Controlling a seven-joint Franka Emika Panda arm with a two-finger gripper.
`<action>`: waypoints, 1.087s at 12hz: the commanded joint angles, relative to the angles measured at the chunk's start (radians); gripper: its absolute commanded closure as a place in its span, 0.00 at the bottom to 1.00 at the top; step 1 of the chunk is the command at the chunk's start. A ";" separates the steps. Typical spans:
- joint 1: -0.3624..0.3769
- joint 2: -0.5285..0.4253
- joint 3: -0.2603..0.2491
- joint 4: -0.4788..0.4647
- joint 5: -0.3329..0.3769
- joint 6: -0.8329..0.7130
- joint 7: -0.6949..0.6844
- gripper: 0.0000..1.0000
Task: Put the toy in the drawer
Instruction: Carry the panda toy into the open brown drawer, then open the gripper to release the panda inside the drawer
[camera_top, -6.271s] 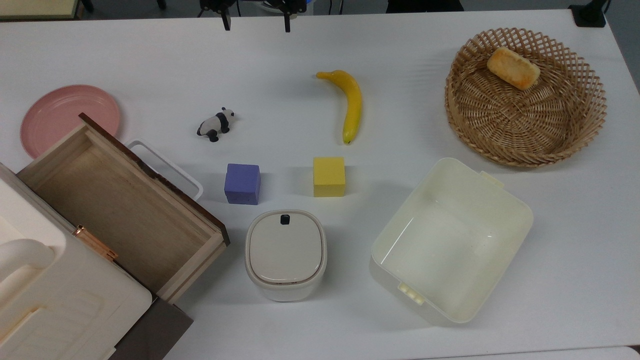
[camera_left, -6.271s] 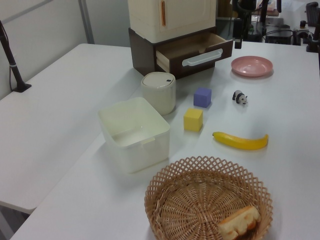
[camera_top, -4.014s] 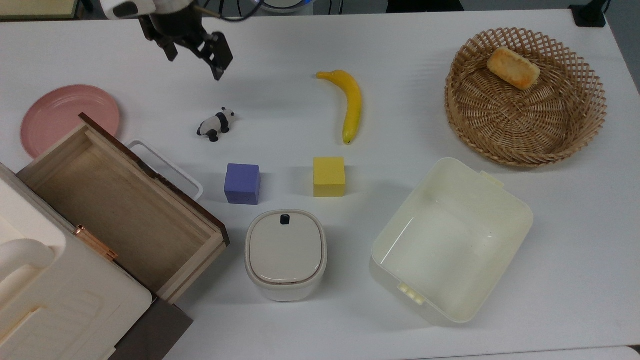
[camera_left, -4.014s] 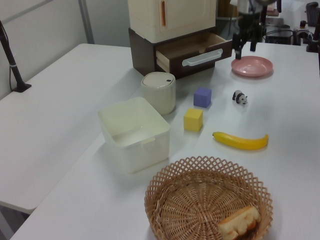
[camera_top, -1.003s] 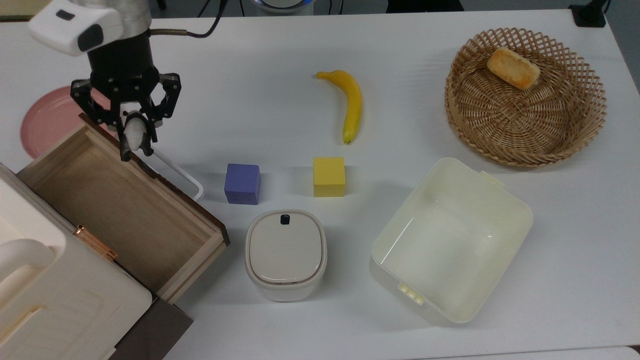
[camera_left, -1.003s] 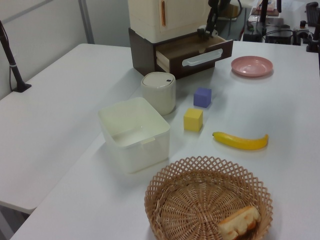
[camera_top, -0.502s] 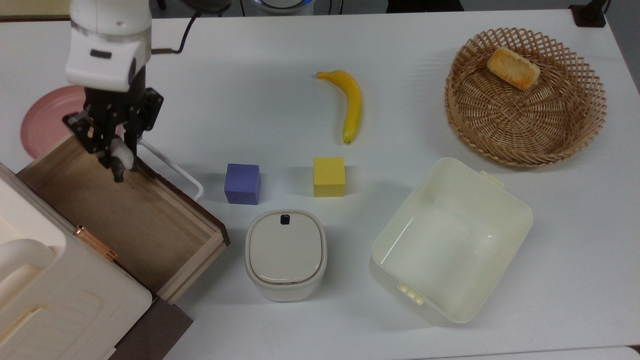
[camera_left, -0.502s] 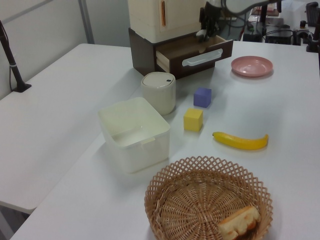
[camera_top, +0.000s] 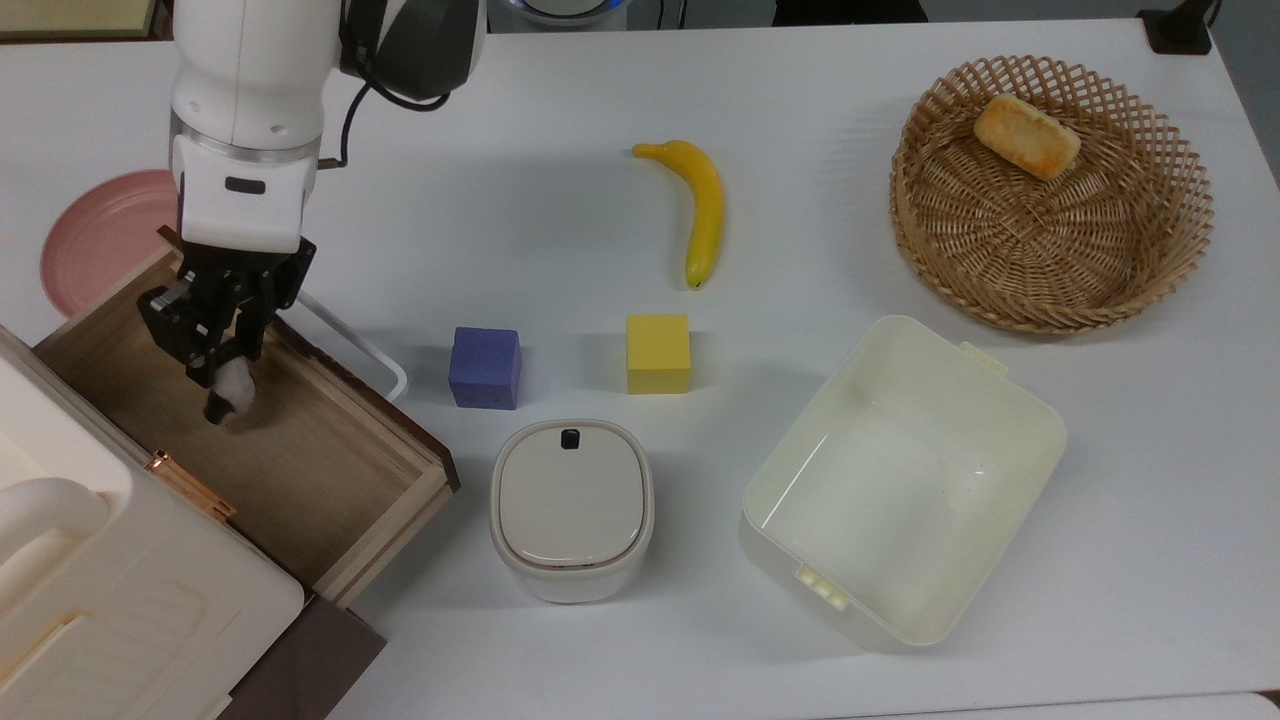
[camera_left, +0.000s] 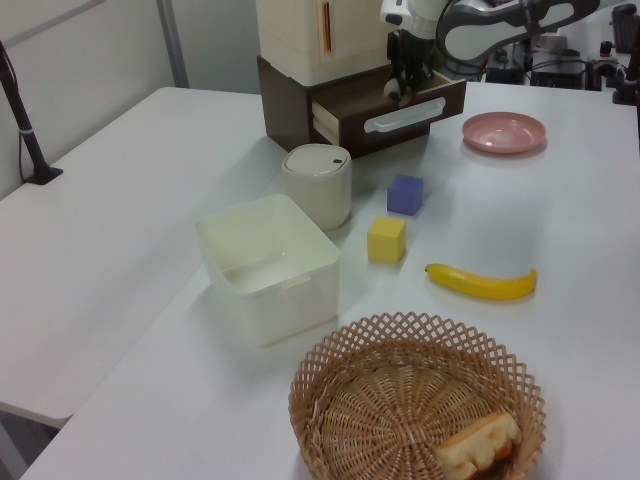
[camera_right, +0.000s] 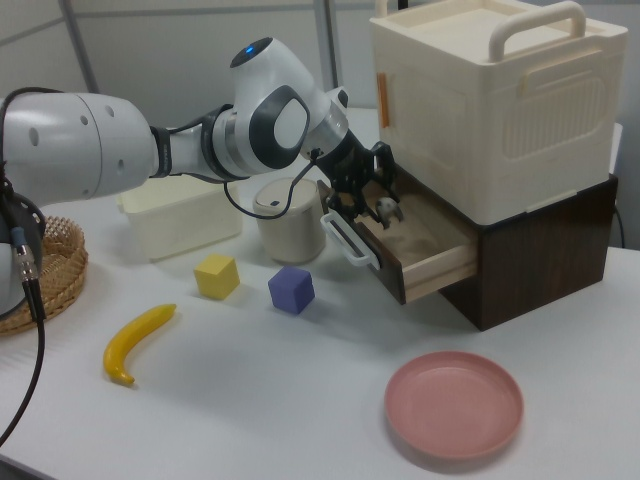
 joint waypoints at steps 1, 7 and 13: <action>0.005 -0.003 -0.004 0.013 -0.002 0.003 -0.018 0.52; 0.009 -0.043 0.016 0.013 0.070 -0.005 0.125 0.51; 0.047 -0.179 0.056 -0.010 0.228 -0.260 0.518 0.52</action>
